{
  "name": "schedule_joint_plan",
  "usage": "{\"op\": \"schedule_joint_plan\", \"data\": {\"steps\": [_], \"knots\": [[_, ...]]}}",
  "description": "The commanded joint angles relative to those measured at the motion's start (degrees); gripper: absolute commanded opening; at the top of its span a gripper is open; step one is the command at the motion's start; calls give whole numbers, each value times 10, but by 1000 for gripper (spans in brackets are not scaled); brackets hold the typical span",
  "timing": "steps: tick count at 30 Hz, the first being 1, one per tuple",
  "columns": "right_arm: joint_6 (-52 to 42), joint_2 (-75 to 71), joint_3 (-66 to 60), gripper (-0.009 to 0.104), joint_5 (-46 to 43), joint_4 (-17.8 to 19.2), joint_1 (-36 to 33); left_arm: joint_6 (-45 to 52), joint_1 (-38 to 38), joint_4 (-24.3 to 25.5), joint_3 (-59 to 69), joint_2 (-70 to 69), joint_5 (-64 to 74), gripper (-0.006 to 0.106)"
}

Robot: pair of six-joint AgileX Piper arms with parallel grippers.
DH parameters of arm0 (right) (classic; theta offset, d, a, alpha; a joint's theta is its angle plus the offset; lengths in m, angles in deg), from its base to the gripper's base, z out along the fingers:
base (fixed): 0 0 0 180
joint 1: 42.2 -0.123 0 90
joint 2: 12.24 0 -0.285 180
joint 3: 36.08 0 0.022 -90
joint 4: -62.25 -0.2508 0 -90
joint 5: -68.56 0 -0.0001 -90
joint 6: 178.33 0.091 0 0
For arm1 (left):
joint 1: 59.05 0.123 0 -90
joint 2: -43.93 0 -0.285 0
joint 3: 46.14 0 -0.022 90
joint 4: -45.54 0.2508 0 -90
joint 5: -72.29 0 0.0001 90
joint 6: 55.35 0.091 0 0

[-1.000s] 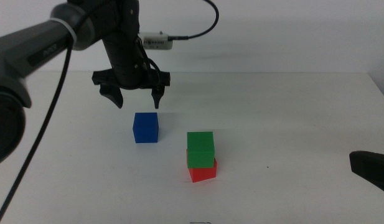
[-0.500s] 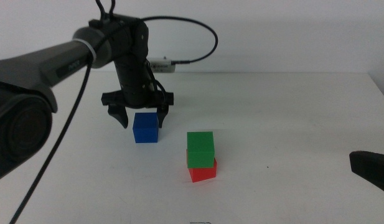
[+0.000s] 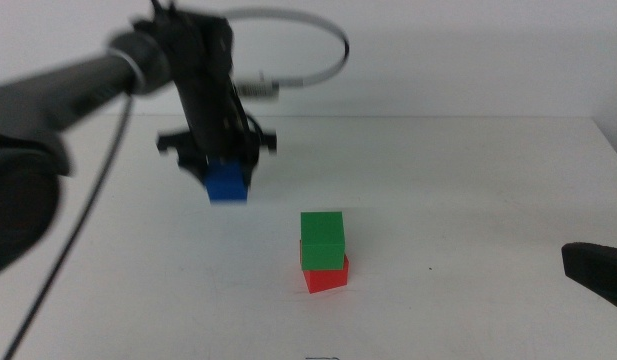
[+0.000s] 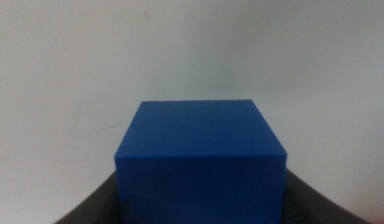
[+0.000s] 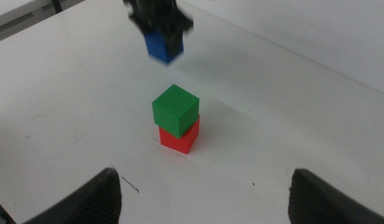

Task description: Stack red cubes first, then green, then blue cubes in a specific spot.

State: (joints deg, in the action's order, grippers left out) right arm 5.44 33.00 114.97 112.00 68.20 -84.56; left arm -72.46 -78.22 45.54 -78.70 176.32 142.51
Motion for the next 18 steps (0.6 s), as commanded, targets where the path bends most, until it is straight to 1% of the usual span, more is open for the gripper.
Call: {"op": "schedule_joint_plan", "data": {"steps": [1,4,8,9,11,16,18], "knots": [[-7,1,15,85,-37,11,3,-18,0,0,-19,-101,55,-2],[-7,1,15,85,-37,11,3,-52,0,0,-1,-177,55,-2],[-7,1,15,85,-37,11,3,-84,-14,-59,33,-242,55,-2],[-7,1,15,85,-37,11,3,-93,-26,-63,35,-249,55,-2],[-7,1,15,85,-37,10,3,-121,-61,-50,35,-250,55,-1],[-7,1,15,85,-37,11,3,-193,-170,25,35,-235,55,1],[-7,1,15,85,-37,11,3,-206,-197,35,35,-227,55,3]]}}
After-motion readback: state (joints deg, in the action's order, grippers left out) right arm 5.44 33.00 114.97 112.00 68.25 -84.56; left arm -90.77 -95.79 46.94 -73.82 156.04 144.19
